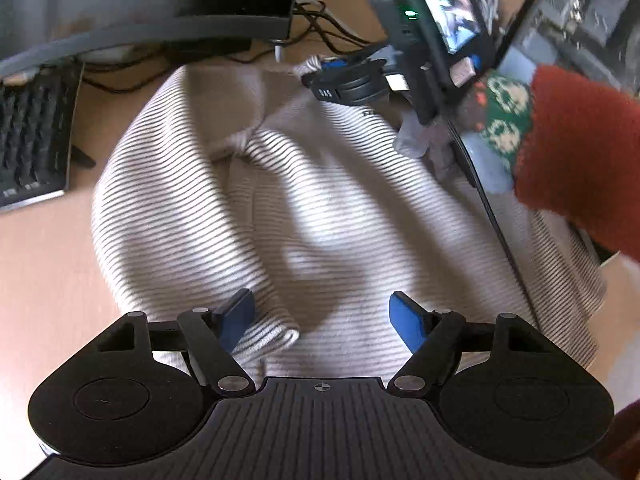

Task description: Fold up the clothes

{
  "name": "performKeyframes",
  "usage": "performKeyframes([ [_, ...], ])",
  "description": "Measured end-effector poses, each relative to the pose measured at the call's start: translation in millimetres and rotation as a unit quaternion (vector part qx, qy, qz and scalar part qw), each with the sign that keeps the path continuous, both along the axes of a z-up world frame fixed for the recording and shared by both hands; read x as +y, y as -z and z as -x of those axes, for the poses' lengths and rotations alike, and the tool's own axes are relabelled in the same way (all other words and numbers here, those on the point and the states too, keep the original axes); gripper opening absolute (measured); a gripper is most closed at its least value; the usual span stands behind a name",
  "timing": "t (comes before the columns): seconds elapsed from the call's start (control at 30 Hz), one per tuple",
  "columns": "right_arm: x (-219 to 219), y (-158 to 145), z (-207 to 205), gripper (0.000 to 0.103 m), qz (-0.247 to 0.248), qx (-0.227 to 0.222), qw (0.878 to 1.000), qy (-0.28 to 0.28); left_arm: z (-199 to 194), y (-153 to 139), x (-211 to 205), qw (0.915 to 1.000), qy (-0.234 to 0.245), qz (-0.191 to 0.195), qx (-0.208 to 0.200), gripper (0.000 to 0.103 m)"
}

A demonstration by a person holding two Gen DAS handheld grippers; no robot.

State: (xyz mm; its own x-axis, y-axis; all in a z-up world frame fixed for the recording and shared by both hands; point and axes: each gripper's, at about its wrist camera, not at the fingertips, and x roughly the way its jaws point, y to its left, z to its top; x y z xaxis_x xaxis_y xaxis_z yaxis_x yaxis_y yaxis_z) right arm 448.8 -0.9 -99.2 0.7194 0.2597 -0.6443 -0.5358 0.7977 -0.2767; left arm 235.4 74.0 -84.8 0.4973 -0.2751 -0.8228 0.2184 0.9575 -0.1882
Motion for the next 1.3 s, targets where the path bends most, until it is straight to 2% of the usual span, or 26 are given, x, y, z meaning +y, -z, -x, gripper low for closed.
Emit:
performKeyframes([
  [0.07,-9.6,-8.3,11.1,0.020,-0.039,0.009,0.999,0.011,-1.9,0.5,2.3,1.0000,0.001,-0.007,0.005,0.080],
  [0.13,-22.0,-19.3,29.8,0.046,-0.078,0.016,0.997,0.024,-4.3,-2.9,7.7,1.0000,-0.003,0.003,0.003,0.080],
  [0.2,-39.6,-31.5,60.0,0.063,-0.113,0.018,0.993,0.041,-7.5,-7.5,9.7,0.9998,-0.001,0.021,-0.004,0.081],
  [0.33,-80.0,-39.8,122.4,0.068,-0.161,0.071,0.980,0.095,-17.0,-14.3,0.6,0.9978,0.028,0.058,-0.019,0.086],
  [0.43,-109.6,-42.1,162.5,0.074,-0.192,0.116,0.961,0.159,-26.7,-5.2,-11.7,0.9962,0.055,0.066,-0.013,0.087],
  [0.5,-125.1,-47.3,188.3,0.075,-0.217,0.128,0.946,0.202,-19.2,6.2,-18.4,0.9962,0.064,0.059,0.005,0.087],
  [0.57,-140.1,-51.6,214.7,0.076,-0.245,0.137,0.929,0.242,-9.9,9.8,-19.1,0.9951,0.086,0.049,-0.006,0.091],
  [0.67,-162.9,-52.7,256.7,0.076,-0.287,0.146,0.899,0.297,10.5,11.0,-21.3,0.9919,0.125,0.002,-0.020,0.091],
  [0.7,-172.4,-51.7,274.5,0.075,-0.295,0.147,0.890,0.315,18.3,12.0,-20.1,0.9905,0.135,-0.010,-0.023,0.091],
  [0.73,-180.5,-50.8,289.5,0.069,-0.299,0.146,0.883,0.331,25.1,11.8,-17.8,0.9895,0.142,-0.015,-0.023,0.091],
  [0.77,-187.7,-50.0,302.8,0.063,-0.302,0.145,0.876,0.347,28.5,11.9,-16.7,0.9885,0.149,-0.018,-0.022,0.091],
  [0.8,-197.0,-48.1,316.3,0.050,-0.310,0.143,0.866,0.366,36.8,11.4,-12.1,0.9877,0.154,-0.018,-0.023,0.091],
  [0.83,-207.4,-45.7,329.8,0.046,-0.321,0.140,0.852,0.388,45.3,10.9,-7.3,0.9868,0.159,-0.019,-0.024,0.091],
  [1.0,-253.6,-32.0,366.6,0.046,-0.391,0.106,0.775,0.485,69.5,7.3,11.8,0.9848,0.172,-0.016,-0.020,0.092],
  [1.07,-262.5,-27.2,362.9,0.046,-0.412,0.088,0.758,0.497,64.4,6.0,12.7,0.9864,0.164,-0.008,-0.011,0.092],
  [1.17,-265.7,-21.0,341.2,0.044,-0.410,0.075,0.759,0.501,54.8,-2.6,18.8,0.9901,0.134,0.037,0.016,0.090],
  [1.23,-265.8,-19.1,328.2,0.021,-0.401,0.078,0.769,0.492,49.3,-12.4,17.7,0.9893,0.127,0.070,0.013,0.090],
  [1.3,-258.8,-27.5,318.5,0.006,-0.370,0.071,0.794,0.477,47.1,-23.0,14.6,0.9879,0.130,0.083,-0.006,0.091],
])
